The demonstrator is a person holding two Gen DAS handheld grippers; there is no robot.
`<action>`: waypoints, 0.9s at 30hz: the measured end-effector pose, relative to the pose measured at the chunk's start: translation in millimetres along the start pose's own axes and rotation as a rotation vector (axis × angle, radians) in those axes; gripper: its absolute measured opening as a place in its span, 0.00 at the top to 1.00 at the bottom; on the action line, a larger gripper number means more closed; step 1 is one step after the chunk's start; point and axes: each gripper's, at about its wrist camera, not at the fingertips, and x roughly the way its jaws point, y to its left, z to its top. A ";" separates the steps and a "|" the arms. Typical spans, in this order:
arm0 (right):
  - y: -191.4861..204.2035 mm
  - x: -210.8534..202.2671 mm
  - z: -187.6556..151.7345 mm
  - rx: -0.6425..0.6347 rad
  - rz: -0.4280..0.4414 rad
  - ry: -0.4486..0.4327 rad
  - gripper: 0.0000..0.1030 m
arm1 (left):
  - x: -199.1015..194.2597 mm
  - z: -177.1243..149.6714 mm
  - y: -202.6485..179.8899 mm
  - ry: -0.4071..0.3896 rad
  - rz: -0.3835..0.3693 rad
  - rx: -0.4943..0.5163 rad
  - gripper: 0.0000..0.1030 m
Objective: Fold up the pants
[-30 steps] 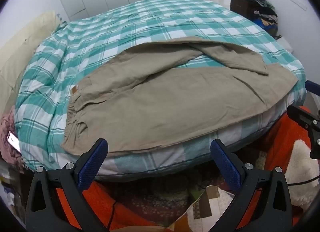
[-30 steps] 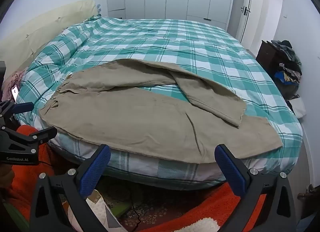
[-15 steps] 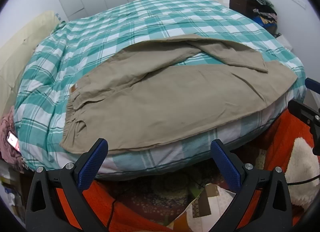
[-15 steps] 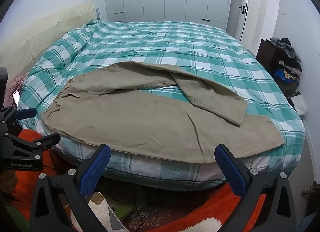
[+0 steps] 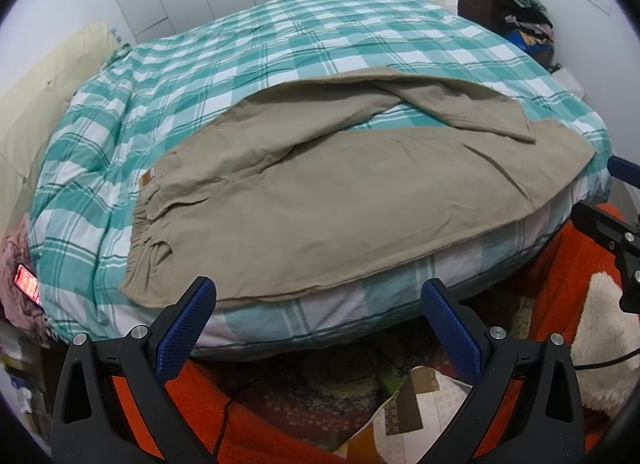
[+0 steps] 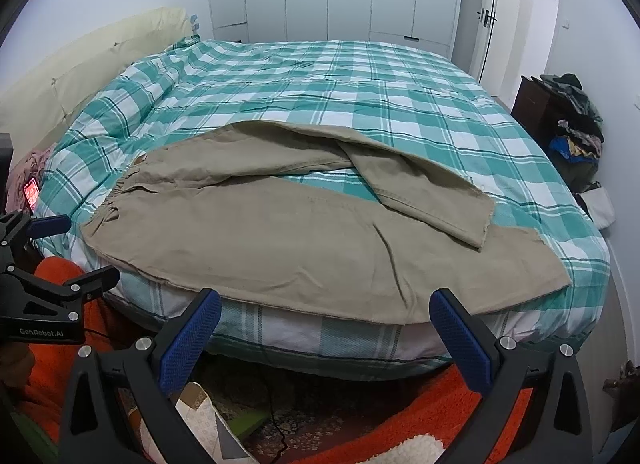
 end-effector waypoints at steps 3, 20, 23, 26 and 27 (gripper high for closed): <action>1.7 2.0 -0.9 -0.009 -0.004 0.007 0.00 | 0.1 -0.1 -1.4 0.000 0.001 0.005 0.01; 3.0 3.7 -0.9 -0.016 -0.002 0.011 0.00 | 2.7 -1.3 -2.3 0.008 0.001 0.006 0.01; 3.4 4.0 -0.5 -0.015 -0.003 0.013 0.00 | 3.2 -1.5 -1.9 0.006 0.001 0.006 0.01; 3.3 4.3 -0.6 -0.014 -0.004 0.013 0.00 | 0.8 0.3 5.4 -0.028 -0.027 -0.020 0.01; 3.4 4.0 -0.3 -0.013 -0.005 0.010 0.00 | -3.7 3.0 13.3 -0.060 -0.054 -0.054 0.01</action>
